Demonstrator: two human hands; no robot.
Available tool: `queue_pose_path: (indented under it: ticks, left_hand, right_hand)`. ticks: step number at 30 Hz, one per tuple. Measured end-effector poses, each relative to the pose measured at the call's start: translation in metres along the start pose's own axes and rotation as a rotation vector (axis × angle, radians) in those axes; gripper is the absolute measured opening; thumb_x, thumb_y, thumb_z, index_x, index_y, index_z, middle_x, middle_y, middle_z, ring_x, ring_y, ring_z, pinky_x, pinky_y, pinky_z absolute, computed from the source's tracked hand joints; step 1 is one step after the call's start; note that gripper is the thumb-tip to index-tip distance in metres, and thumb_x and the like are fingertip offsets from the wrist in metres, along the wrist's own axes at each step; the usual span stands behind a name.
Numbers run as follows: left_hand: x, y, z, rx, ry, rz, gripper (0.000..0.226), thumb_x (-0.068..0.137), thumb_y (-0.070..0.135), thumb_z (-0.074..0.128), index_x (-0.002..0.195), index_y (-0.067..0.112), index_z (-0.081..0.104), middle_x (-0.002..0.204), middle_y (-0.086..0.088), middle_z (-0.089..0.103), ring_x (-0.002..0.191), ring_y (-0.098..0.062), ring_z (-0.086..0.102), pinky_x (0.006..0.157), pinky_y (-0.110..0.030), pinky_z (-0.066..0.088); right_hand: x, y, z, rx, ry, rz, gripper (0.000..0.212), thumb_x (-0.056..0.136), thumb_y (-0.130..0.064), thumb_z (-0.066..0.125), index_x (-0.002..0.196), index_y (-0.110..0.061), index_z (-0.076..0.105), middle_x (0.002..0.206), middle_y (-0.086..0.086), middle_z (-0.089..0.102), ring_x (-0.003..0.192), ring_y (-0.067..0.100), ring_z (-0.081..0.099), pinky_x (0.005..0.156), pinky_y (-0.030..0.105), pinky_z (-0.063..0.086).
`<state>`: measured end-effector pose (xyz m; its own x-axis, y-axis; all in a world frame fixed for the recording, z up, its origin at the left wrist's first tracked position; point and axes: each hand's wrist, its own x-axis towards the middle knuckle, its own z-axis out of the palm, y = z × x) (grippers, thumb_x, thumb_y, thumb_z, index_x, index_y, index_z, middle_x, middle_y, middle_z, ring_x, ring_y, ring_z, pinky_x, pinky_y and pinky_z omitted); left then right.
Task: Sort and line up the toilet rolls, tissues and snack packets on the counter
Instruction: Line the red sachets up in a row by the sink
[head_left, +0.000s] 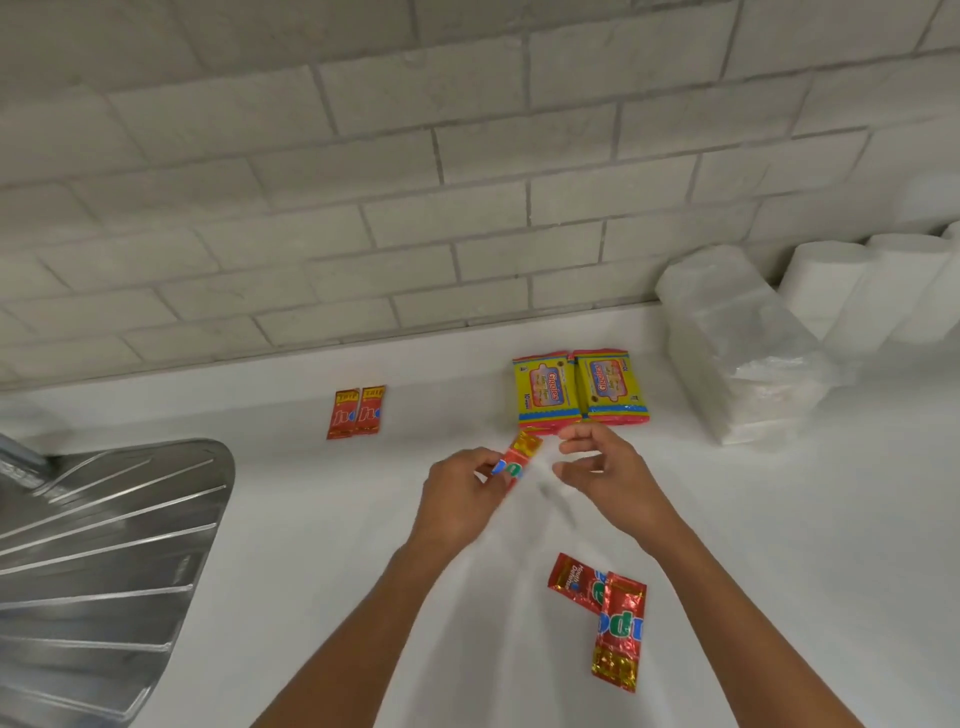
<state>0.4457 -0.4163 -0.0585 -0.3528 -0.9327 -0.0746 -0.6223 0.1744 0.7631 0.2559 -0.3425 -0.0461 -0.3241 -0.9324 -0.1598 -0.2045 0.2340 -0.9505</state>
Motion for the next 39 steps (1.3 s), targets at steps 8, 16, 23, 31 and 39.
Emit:
queue_pose_path:
  ticks: [8, 16, 23, 31, 39]
  left_hand:
    - [0.078, -0.060, -0.054, 0.151, 0.129, -0.161, 0.022, 0.097, 0.021, 0.052, 0.090, 0.012, 0.071, 0.086, -0.007, 0.071, 0.081, -0.027, 0.066, 0.065, -0.031, 0.048]
    - [0.137, -0.102, -0.078, 0.032, 0.199, -0.308, 0.025, 0.090, 0.024, 0.067, 0.111, 0.013, 0.076, 0.102, -0.010, 0.075, 0.091, -0.031, 0.069, 0.081, -0.044, 0.058]
    - [0.156, -0.108, -0.088, 0.059, 0.209, -0.366, 0.025, 0.086, 0.025, 0.074, 0.108, 0.014, 0.077, 0.107, -0.013, 0.074, 0.093, -0.032, 0.068, 0.082, -0.040, 0.058]
    - [0.155, -0.123, -0.088, 0.236, 0.225, -0.361, 0.031, 0.085, 0.038, 0.076, 0.108, 0.017, 0.077, 0.112, -0.015, 0.071, 0.109, -0.038, 0.061, 0.085, -0.038, 0.046]
    - [0.142, -0.117, -0.089, 0.244, 0.259, -0.265, 0.028, 0.089, 0.037, 0.069, 0.105, 0.015, 0.076, 0.111, -0.015, 0.071, 0.108, -0.039, 0.061, 0.089, -0.042, 0.047]
  right_hand:
    - [-0.019, 0.019, 0.004, -0.278, -0.062, 0.066, 0.018, 0.093, -0.025, 0.068, 0.107, -0.033, 0.060, 0.104, -0.013, 0.062, 0.089, 0.004, 0.063, 0.065, 0.011, 0.045]
    - [-0.033, 0.036, 0.007, -0.457, -0.048, 0.131, 0.019, 0.092, -0.031, 0.068, 0.104, -0.041, 0.057, 0.102, -0.020, 0.061, 0.091, -0.001, 0.062, 0.067, 0.010, 0.044]
    - [-0.041, 0.043, 0.006, -0.550, -0.028, 0.189, 0.016, 0.093, -0.035, 0.066, 0.104, -0.042, 0.056, 0.102, -0.021, 0.059, 0.088, -0.003, 0.059, 0.062, 0.009, 0.043]
    - [-0.048, 0.049, 0.010, -0.673, -0.047, 0.231, 0.029, 0.093, -0.040, 0.063, 0.122, -0.036, 0.062, 0.106, -0.020, 0.059, 0.094, 0.001, 0.059, 0.074, 0.015, 0.049]
    - [-0.057, 0.048, 0.022, -0.886, -0.112, 0.243, 0.051, 0.085, -0.046, 0.066, 0.133, -0.037, 0.053, 0.123, -0.015, 0.053, 0.115, 0.007, 0.045, 0.098, 0.032, 0.041]
